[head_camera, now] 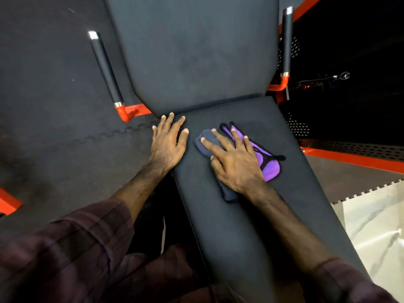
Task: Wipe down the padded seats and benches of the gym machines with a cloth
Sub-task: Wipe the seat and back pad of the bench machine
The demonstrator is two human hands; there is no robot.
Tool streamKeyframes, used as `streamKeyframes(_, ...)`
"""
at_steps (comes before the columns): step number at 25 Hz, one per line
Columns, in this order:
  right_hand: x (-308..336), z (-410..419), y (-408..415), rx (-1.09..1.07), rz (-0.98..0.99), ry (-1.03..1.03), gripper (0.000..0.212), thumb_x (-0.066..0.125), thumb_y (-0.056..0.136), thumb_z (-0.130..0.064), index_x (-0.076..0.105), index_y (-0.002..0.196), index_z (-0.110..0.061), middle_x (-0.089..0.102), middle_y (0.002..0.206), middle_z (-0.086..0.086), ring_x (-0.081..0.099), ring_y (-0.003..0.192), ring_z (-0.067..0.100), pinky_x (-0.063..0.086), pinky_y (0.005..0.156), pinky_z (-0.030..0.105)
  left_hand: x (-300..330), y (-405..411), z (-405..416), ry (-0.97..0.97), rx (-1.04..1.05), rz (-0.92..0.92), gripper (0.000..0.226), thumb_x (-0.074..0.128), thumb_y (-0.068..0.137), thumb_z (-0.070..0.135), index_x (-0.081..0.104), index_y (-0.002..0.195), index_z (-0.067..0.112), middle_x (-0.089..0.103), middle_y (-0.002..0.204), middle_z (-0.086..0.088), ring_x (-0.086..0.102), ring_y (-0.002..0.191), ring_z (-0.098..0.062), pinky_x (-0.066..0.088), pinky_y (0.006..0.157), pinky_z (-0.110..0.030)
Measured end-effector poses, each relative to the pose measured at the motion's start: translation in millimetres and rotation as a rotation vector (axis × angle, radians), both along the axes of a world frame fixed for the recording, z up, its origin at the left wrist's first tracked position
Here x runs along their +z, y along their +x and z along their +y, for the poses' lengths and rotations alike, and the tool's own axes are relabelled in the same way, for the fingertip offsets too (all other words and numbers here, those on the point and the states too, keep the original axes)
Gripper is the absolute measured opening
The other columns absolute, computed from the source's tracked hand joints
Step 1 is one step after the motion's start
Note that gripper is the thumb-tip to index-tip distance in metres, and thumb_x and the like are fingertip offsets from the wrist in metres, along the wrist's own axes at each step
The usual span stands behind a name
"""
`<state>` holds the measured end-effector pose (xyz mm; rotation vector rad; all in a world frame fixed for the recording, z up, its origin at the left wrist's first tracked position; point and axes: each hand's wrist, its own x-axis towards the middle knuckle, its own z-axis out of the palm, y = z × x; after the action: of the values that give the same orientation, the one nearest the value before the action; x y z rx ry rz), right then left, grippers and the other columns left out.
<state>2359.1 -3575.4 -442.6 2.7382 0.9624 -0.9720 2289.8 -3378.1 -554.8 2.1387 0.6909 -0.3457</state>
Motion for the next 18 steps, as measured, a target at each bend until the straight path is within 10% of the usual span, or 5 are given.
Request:
streamKeyframes(6,-8.6,7.4,20.6,-0.105,-0.014,-0.108,0.062,0.033,0.101,-0.046,0.023,0.162,-0.049,0.02,0.174,-0.008,0.016,0.158,0.041,0.013,0.126,0.064,-0.3,-8.5,12.0,-0.051,0.046,0.016,0.055,0.048,0.11,0.044,0.043,0.16,0.022,0.025,0.173,-0.006,0.009,0.163,-0.023,0.004,0.126,-0.03)
streamKeyframes(12,15.7,-15.1,-15.3,0.216,0.115,0.102,0.064,0.024,0.097,-0.048,0.029,0.16,-0.052,0.023,0.173,-0.013,0.024,0.157,0.036,0.018,0.127,0.059,0.4,-12.5,15.0,-0.062,0.033,0.019,0.052,0.05,0.111,0.038,0.046,0.159,0.019,0.029,0.171,-0.011,0.013,0.162,-0.028,0.011,0.131,-0.04)
streamKeyframes(18,-6.9,52.7,-28.9,-0.015,-0.067,-0.047,0.067,0.026,0.094,-0.045,0.037,0.16,-0.043,0.033,0.17,-0.001,0.028,0.153,0.048,0.022,0.123,0.066,-7.1,-17.8,33.2,-0.108,0.025,0.029,0.055,0.05,0.106,0.052,0.048,0.157,0.03,0.03,0.172,-0.002,0.015,0.162,-0.02,0.016,0.13,-0.049)
